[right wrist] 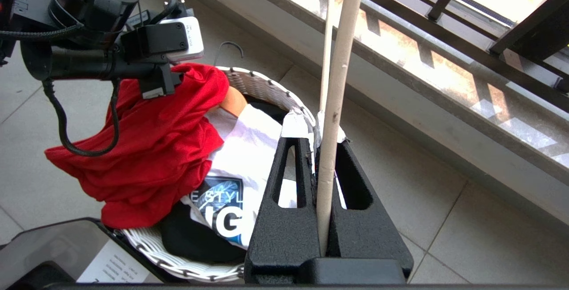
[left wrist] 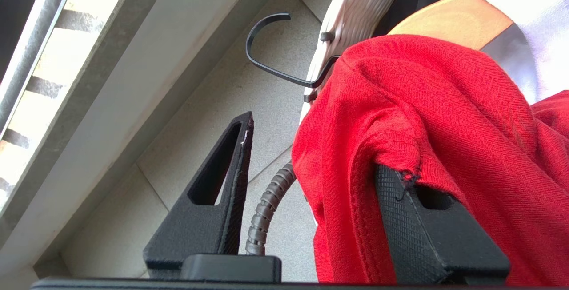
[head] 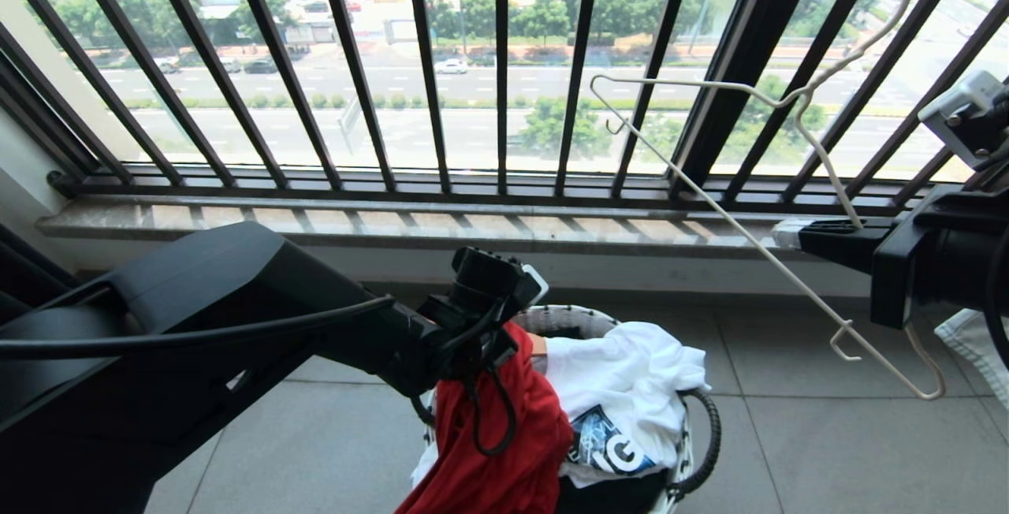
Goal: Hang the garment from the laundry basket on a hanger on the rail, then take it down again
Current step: Pick up clothes from the basket
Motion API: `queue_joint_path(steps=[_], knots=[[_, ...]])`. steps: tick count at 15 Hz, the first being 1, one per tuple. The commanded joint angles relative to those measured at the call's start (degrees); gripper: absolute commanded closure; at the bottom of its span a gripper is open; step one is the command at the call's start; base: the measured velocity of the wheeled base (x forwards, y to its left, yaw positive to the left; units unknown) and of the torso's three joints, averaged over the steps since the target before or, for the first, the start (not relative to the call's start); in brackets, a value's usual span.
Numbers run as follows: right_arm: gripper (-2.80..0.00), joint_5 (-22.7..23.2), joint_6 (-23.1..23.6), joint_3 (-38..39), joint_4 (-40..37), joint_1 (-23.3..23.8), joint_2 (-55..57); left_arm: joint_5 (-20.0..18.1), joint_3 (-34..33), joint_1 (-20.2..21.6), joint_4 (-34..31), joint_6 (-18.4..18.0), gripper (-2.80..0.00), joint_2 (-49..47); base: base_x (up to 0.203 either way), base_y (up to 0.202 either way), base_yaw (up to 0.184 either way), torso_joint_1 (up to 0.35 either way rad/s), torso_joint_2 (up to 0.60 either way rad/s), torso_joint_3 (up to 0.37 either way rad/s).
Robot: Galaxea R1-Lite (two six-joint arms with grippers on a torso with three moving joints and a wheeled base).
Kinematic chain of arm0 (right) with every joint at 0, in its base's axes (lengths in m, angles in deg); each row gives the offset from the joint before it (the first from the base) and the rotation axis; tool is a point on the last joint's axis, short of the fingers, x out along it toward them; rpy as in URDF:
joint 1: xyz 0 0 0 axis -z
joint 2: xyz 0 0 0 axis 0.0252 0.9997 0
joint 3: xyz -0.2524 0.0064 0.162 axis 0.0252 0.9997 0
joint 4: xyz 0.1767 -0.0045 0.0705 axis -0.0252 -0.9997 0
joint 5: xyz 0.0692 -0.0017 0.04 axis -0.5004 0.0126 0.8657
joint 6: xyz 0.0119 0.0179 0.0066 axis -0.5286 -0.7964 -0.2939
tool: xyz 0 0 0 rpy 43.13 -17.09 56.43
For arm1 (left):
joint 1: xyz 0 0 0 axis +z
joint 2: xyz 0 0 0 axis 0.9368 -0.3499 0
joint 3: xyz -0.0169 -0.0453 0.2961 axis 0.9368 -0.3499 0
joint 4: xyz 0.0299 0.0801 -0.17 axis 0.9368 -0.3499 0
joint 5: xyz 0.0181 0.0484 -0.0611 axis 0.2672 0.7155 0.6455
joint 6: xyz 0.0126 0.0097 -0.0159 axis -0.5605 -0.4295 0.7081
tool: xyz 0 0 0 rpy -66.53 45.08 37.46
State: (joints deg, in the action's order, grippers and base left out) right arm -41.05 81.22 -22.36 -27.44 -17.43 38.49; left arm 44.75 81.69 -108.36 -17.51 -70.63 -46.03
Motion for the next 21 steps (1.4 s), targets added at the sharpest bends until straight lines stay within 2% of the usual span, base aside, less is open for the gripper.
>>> queue_joint_path(steps=[1, 6, 9, 12, 15, 17, 21], knots=[[0.0, 0.1, 0.1, 0.0, 0.0, 0.0, -0.1, 0.1, 0.3, 0.1, 0.1, 0.0, 0.0, -0.1, 0.0, 0.0, 0.0, 0.0, 0.0, 0.0], [0.0, 0.1, 0.1, -0.1, 0.0, 0.0, -0.1, 0.0, -1.4, 0.3, 0.2, 0.4, 0.0, 1.5, 0.0, 0.0, 0.0, 0.0, 0.0, 0.0], [0.0, 0.1, 0.1, -0.1, 0.1, 0.0, -0.2, 0.3, -1.0, 0.3, 0.3, 3.3, 0.0, 1.3, 0.0, 0.0, 0.0, 0.0, 0.0, 0.0], [0.0, 0.1, 0.1, -0.2, 0.1, 0.0, -0.2, 0.2, -1.0, 0.3, 0.8, 3.4, 0.0, 1.1, 0.0, 0.0, 0.0, -0.001, 0.0, 0.042], [0.0, 0.1, 0.1, -0.1, 0.1, 0.0, -0.2, 0.4, -0.8, 0.3, 5.2, 3.3, 0.0, -0.1, 0.0, 0.0, 0.0, 0.003, 0.0, 0.17], [0.0, 0.1, 0.1, -0.1, 0.0, 0.0, -0.2, 0.5, -0.7, 0.3, 12.6, 3.1, 0.0, -2.2, 0.0, 0.0, 0.0, 0.003, 0.0, 0.185], [0.0, 0.1, 0.1, -0.1, 0.1, 0.0, -0.2, 0.5, -1.4, 0.3, 12.8, 2.9, 0.0, -1.8, 0.0, 0.0, 0.0, 0.002, 0.0, 0.204]])
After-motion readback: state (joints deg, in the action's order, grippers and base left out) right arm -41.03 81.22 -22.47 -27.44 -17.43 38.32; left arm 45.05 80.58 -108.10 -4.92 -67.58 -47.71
